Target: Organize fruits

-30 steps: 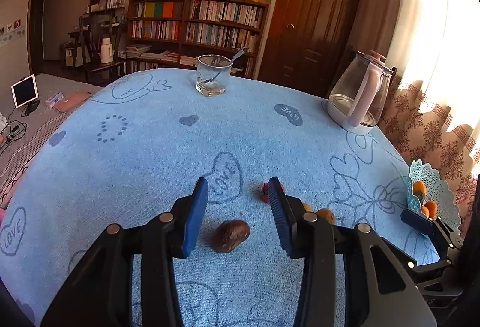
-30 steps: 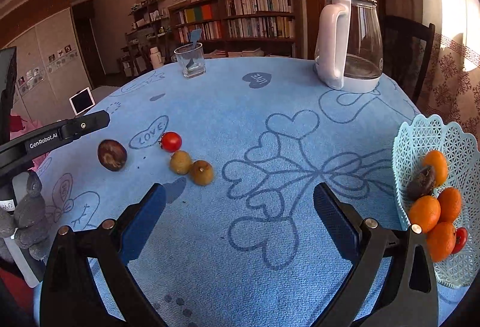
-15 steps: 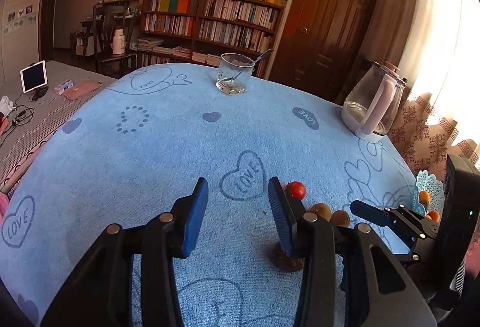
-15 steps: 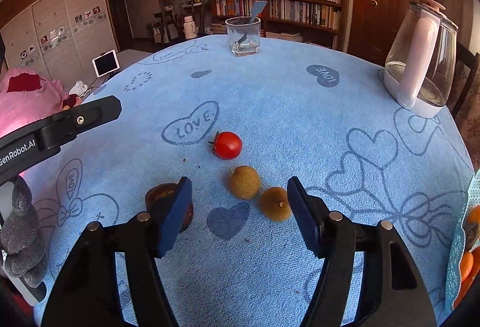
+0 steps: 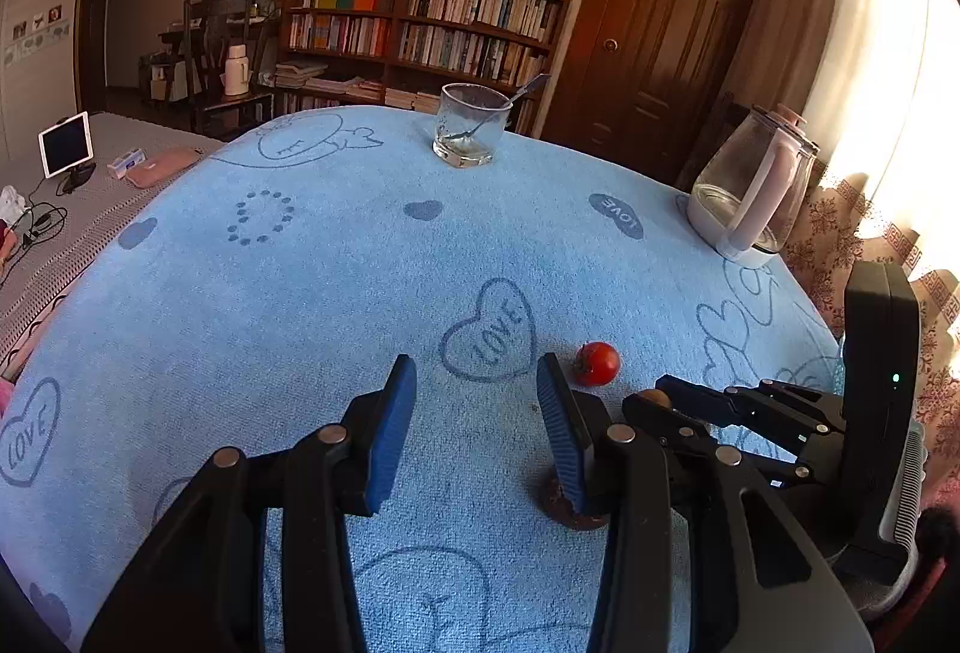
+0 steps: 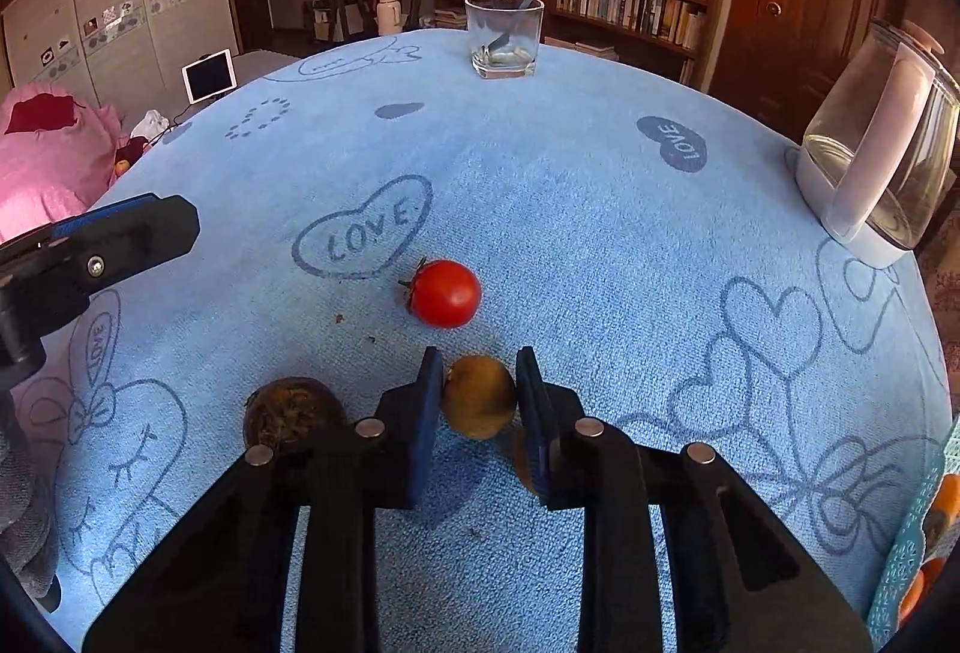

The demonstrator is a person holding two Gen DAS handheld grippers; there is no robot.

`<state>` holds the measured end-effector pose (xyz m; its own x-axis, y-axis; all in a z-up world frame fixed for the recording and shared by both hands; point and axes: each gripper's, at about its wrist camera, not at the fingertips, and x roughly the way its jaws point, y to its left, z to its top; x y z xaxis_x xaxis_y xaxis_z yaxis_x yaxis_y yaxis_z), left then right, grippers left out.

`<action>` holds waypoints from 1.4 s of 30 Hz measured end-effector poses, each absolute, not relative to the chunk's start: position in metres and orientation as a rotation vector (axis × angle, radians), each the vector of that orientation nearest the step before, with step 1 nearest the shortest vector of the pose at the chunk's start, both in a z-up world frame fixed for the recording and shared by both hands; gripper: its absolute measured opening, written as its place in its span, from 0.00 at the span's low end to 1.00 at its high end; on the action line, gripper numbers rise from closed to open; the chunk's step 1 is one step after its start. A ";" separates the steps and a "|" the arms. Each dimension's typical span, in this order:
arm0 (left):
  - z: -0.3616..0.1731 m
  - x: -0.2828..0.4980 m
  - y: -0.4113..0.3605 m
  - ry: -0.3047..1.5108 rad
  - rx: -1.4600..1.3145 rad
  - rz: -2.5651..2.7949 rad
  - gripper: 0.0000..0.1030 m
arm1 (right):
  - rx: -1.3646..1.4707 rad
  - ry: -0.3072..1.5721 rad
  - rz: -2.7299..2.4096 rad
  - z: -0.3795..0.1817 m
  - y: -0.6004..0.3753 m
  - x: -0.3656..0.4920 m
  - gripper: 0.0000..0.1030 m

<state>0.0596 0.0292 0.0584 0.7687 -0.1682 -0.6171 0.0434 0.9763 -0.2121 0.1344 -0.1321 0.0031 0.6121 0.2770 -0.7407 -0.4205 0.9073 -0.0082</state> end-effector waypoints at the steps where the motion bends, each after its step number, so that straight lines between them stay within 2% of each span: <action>1: 0.057 0.060 0.028 0.688 -0.187 -0.121 0.42 | -0.175 0.813 0.402 0.005 -0.135 0.133 0.25; 3: 0.055 0.061 0.024 0.696 -0.180 -0.133 0.44 | -0.149 0.798 0.399 0.010 -0.139 0.129 0.25; 6: 0.052 0.062 0.019 0.705 -0.169 -0.141 0.54 | -0.118 0.773 0.399 0.018 -0.146 0.122 0.25; 11: 0.045 0.064 0.007 0.728 -0.138 -0.183 0.61 | -0.065 0.741 0.389 0.030 -0.158 0.114 0.25; 29: 0.012 0.078 -0.029 0.858 0.000 -0.266 0.61 | 0.024 0.664 0.385 0.050 -0.181 0.086 0.25; 31: 0.008 0.079 -0.032 0.873 0.017 -0.262 0.59 | 0.030 0.657 0.384 0.052 -0.183 0.083 0.25; 35: 0.008 0.076 -0.035 0.861 0.029 -0.293 0.43 | 0.039 0.643 0.378 0.055 -0.186 0.078 0.25; 42: 0.012 0.073 -0.027 0.833 0.001 -0.269 0.42 | 0.067 0.619 0.356 0.060 -0.200 0.070 0.25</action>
<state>0.0729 -0.0274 0.0121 0.6407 -0.2352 -0.7309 0.2361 0.9662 -0.1039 0.0701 -0.2004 0.0604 0.7560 0.3460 -0.5556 -0.3062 0.9372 0.1670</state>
